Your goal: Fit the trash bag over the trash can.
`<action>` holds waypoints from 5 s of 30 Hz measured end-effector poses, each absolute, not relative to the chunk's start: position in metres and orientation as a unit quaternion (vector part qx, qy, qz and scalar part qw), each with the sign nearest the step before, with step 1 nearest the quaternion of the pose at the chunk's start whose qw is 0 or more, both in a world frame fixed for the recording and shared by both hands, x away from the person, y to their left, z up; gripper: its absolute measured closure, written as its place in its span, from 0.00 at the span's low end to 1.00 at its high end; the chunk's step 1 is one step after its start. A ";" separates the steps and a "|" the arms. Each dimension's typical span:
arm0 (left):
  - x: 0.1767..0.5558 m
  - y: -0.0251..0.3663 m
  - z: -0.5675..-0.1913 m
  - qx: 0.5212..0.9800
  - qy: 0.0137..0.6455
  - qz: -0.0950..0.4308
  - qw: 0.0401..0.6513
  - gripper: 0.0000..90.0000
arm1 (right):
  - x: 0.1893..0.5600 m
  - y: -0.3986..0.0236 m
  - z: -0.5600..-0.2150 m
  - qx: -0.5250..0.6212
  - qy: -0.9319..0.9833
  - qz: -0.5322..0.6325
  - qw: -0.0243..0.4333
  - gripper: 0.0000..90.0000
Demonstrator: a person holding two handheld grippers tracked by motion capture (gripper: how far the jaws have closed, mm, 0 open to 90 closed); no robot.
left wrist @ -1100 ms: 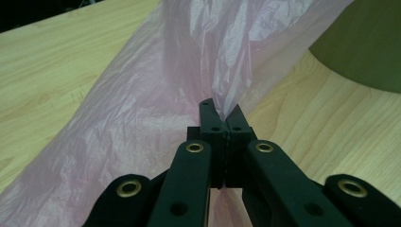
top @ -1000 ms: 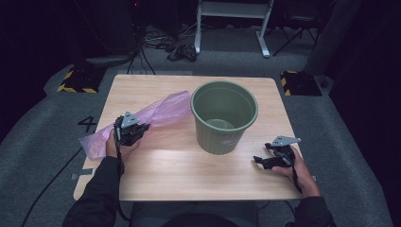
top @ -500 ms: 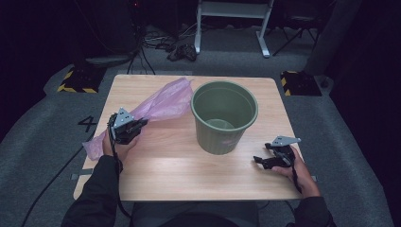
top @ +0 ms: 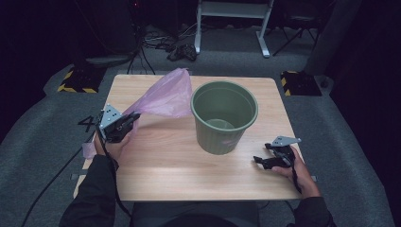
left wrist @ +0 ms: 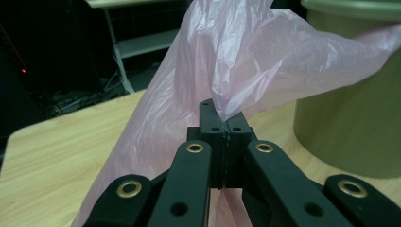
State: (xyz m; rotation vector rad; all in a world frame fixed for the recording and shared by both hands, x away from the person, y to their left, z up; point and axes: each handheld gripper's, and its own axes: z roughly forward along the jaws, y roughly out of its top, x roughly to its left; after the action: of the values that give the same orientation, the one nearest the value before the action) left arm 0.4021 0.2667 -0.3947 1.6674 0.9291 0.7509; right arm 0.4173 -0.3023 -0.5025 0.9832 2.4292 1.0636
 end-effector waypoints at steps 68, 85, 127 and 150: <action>0.377 0.179 -0.342 0.783 0.186 0.288 0.519 1.00 | 0.416 -0.218 -0.241 0.203 0.757 0.528 0.327 0.30; 0.397 0.153 -0.345 0.806 0.161 0.279 0.496 1.00 | 0.449 -0.146 -0.262 0.161 0.830 0.449 0.289 0.32; 0.429 0.090 -0.335 0.819 0.172 0.259 0.483 1.00 | 0.448 -0.137 -0.306 0.132 0.894 0.378 0.201 0.38; 0.421 0.097 -0.339 0.812 0.169 0.233 0.509 0.64 | 0.444 -0.129 -0.313 0.132 0.883 0.397 0.211 1.00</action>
State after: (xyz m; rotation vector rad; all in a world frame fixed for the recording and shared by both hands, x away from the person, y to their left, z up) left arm 0.4208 0.0969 -0.3392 1.9556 0.4066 0.5602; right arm 0.4443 -0.1285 -0.3129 0.3680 2.4534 1.1044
